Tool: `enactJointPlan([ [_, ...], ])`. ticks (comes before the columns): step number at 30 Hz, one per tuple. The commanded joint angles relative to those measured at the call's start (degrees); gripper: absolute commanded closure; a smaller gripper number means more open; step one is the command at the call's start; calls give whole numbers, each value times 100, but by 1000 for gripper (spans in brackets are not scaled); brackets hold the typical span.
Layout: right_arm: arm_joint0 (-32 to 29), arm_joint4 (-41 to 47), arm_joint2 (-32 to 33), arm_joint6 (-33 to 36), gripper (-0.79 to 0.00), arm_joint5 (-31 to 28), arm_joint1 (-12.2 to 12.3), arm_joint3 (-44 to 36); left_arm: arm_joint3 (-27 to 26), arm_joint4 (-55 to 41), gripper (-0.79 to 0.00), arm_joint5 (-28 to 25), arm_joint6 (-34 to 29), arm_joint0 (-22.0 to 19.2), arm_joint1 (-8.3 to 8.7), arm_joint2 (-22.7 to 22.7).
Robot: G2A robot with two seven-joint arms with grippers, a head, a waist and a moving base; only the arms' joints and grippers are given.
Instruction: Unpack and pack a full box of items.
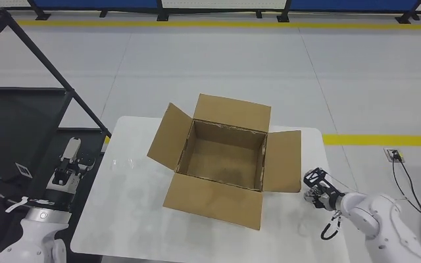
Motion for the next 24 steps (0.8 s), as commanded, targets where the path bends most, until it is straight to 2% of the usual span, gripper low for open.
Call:
enactJointPlan([
  [1,70,39,-25,38,-320,27,0,99,0,0,-785,0,0,0,0,0],
  [3,134,96,-34,96,-566,74,0,149,0,0,-785,0,0,0,0,0],
  [4,147,131,-27,100,-748,58,4,158,0,0,-785,0,0,0,0,0],
  [5,152,172,0,101,-785,63,10,157,0,0,-785,0,0,0,0,0],
  [12,-94,487,452,41,-785,146,87,-339,0,0,-785,0,0,0,0,0],
  [16,-300,1041,851,-35,-785,430,113,-783,0,0,-785,0,0,0,0,0],
  [17,-338,1284,1002,-18,-785,652,114,-861,13,46,-785,-24,63,5,3,-19],
  [21,-315,2740,1471,267,-785,1413,98,-1223,205,549,-785,-502,239,26,45,-51],
  [23,-246,3460,1599,335,-785,1454,93,-1323,309,874,-785,-972,116,117,83,-111],
  [24,-246,3460,1599,335,-785,1454,93,-1323,370,1010,-785,-1266,43,189,102,-163],
])
